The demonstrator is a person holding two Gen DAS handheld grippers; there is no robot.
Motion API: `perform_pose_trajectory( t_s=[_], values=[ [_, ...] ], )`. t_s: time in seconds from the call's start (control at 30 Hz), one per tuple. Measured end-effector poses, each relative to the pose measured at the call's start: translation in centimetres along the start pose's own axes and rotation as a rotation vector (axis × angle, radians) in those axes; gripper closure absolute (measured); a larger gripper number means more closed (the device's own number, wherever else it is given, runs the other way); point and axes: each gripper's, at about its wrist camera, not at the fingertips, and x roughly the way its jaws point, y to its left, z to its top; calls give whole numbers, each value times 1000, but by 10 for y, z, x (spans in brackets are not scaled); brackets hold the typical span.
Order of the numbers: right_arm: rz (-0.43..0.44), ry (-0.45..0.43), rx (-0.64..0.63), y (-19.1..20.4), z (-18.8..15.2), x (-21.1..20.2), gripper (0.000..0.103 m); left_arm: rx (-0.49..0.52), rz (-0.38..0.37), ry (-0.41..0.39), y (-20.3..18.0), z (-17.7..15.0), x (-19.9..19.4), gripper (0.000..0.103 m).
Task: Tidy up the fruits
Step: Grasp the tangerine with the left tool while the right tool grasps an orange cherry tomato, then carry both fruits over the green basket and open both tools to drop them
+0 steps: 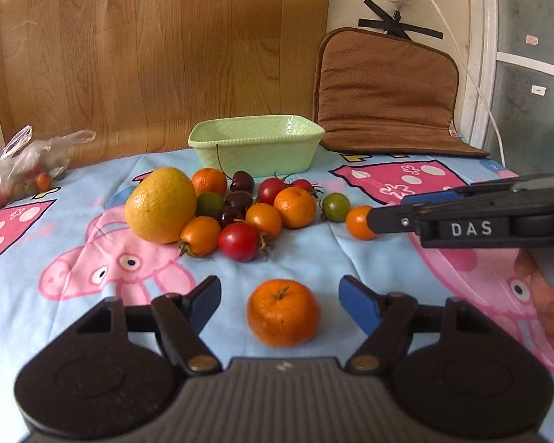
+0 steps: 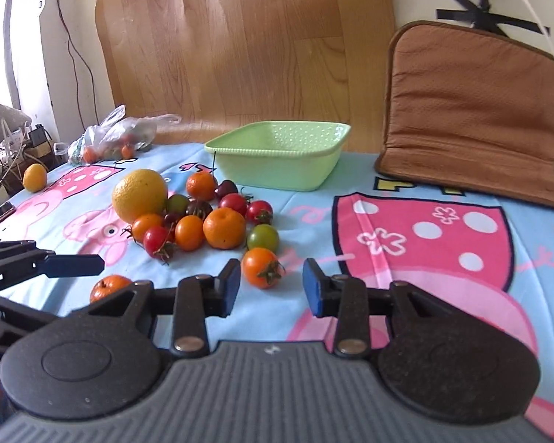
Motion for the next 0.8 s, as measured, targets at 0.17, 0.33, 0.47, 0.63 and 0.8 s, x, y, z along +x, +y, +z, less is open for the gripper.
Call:
perform_pose_trajectory(
  t_s=[0.17, 0.33, 0.47, 0.63, 0.8],
  values=[
    [14, 75, -32, 0, 3, 25, 67, -8, -2, 26, 9, -4, 2, 62],
    [103, 9, 35, -2, 8, 0, 73, -51, -64, -6, 32, 22, -9, 62],
    [99, -78, 51, -9, 47, 8, 73, -14, -54, -82, 43, 87, 12, 62],
    [25, -135, 84, -29, 107, 65, 73, -13, -67, -42, 63, 163, 95, 62],
    [-31, -31, 63, -38, 120, 126, 73, -30, -52, 71, 70, 186, 169, 62]
  ],
)
